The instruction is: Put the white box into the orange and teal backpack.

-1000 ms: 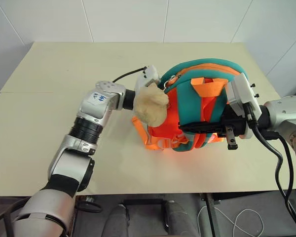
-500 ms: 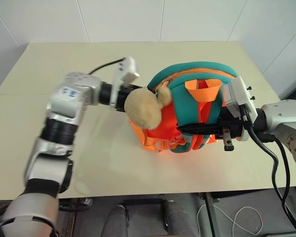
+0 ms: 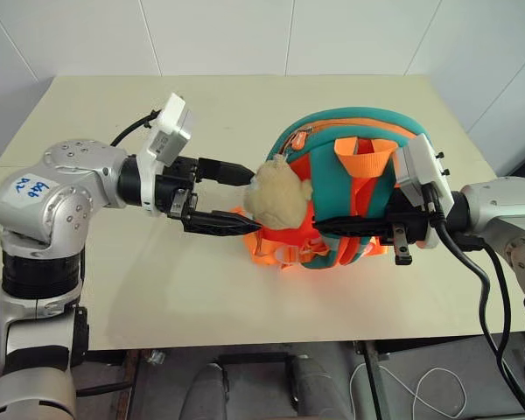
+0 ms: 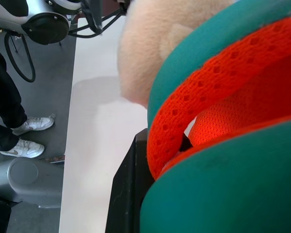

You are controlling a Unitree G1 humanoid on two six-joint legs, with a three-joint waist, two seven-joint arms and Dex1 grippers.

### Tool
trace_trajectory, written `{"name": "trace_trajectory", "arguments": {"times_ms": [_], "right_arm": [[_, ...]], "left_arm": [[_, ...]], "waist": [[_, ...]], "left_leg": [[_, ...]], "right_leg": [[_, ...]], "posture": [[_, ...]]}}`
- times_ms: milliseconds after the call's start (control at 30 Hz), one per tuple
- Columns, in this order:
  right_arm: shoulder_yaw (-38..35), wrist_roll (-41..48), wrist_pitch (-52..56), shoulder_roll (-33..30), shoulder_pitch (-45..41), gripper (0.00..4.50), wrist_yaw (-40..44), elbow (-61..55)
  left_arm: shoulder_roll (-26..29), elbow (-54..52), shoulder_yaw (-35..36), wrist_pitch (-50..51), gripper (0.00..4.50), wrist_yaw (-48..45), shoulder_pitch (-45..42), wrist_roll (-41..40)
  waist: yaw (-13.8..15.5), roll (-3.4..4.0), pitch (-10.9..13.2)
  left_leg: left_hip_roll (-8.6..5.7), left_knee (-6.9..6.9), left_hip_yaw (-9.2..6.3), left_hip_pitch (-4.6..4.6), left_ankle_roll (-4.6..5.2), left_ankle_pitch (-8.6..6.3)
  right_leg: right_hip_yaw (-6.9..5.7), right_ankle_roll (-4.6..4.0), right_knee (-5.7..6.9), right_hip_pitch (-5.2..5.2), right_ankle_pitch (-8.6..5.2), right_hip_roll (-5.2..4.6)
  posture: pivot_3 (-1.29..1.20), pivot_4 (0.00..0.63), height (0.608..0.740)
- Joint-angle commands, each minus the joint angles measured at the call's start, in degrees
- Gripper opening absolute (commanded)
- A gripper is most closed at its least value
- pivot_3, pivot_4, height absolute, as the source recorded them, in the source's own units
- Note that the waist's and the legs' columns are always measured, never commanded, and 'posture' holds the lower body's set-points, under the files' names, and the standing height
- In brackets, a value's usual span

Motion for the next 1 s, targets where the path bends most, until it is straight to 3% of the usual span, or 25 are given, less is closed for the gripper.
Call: {"name": "trace_trajectory", "arguments": {"times_ms": [33,200,233,300,400,533,667,767,1000], "right_arm": [[-0.9,0.2,-0.5,0.0,-1.0,0.0,0.1,-0.8],[-0.3,-0.1,-0.7,0.4,-1.5,0.0,0.3,-0.3],[-0.2,-0.3,-0.8,0.5,-1.4,0.0,0.3,-0.4],[-0.2,-0.5,-0.9,0.8,-1.2,0.0,0.2,-0.5],[-0.7,-0.3,-1.0,1.2,-0.6,0.0,-0.1,-0.9],[-2.9,1.3,-1.5,3.7,2.0,0.0,-2.5,-2.2],[-3.9,2.3,-2.2,6.0,4.2,0.0,-4.3,-3.6],[-4.8,3.5,-2.7,7.9,5.8,0.0,-5.6,-4.6],[-5.1,4.5,-3.1,8.6,8.3,0.0,-7.3,-6.4]], "left_arm": [[-0.8,-2.7,2.2,1.4,4.46,5.4,-0.2,-2.4],[-3.6,-1.4,-3.5,1.1,4.46,9.4,0.9,-0.4],[-4.1,-0.9,-4.4,0.8,4.29,10.1,0.7,0.1],[-4.6,-0.6,-4.6,0.4,3.89,10.4,0.4,-0.3],[-4.7,-0.3,-3.7,0.6,2.94,10.6,-0.4,-1.7],[-1.5,2.9,-2.9,-0.6,1.73,9.2,-1.7,-0.4],[0.7,5.5,-2.6,-1.4,0.84,8.3,-2.8,-0.1],[3.2,8.5,-3.0,-2.8,0.59,7.2,-3.4,1.8],[7.3,19.3,-5.9,-7.9,0.57,3.0,-5.6,7.7]], "waist": [[0.0,0.0,0.0],[0.1,0.0,0.0],[0.1,0.0,0.0],[0.1,0.0,0.0],[-0.2,0.0,0.0],[-0.3,0.0,0.0],[-0.4,0.0,0.0],[-0.3,0.0,0.0],[-0.4,-0.01,0.0]], "left_leg": [[0.0,0.0,0.0,0.01,0.0,0.0],[-0.01,0.03,0.0,0.08,0.0,0.0],[-0.01,0.04,-0.01,0.08,0.0,0.0],[-0.02,0.06,0.0,0.07,0.0,0.0],[-0.01,0.04,0.0,0.09,0.0,0.0],[-0.01,0.02,0.0,0.09,0.0,0.0],[-0.02,0.01,-0.01,0.09,0.0,0.0],[-0.01,0.0,-0.01,0.09,0.0,0.0],[-0.01,-0.02,0.0,0.1,0.0,0.0]], "right_leg": [[0.0,0.0,0.01,0.0,0.0,0.0],[0.0,0.0,-0.02,0.09,0.0,0.0],[0.0,0.01,-0.03,0.11,0.01,0.0],[0.0,0.02,-0.06,0.12,0.01,0.0],[0.01,0.02,-0.08,0.12,0.01,0.0],[0.01,0.02,-0.09,0.12,0.01,0.01],[0.01,0.02,-0.09,0.12,0.01,0.01],[0.01,0.02,-0.12,0.12,0.01,0.01],[0.0,0.0,-0.13,0.12,0.0,0.01]], "posture": [[0.0,0.15,0.74],[0.0,0.15,0.74],[0.0,0.15,0.74],[0.0,0.15,0.74],[0.0,0.15,0.74],[0.0,0.15,0.74],[0.0,0.15,0.74],[0.0,0.15,0.74],[0.0,0.15,0.74]]}}
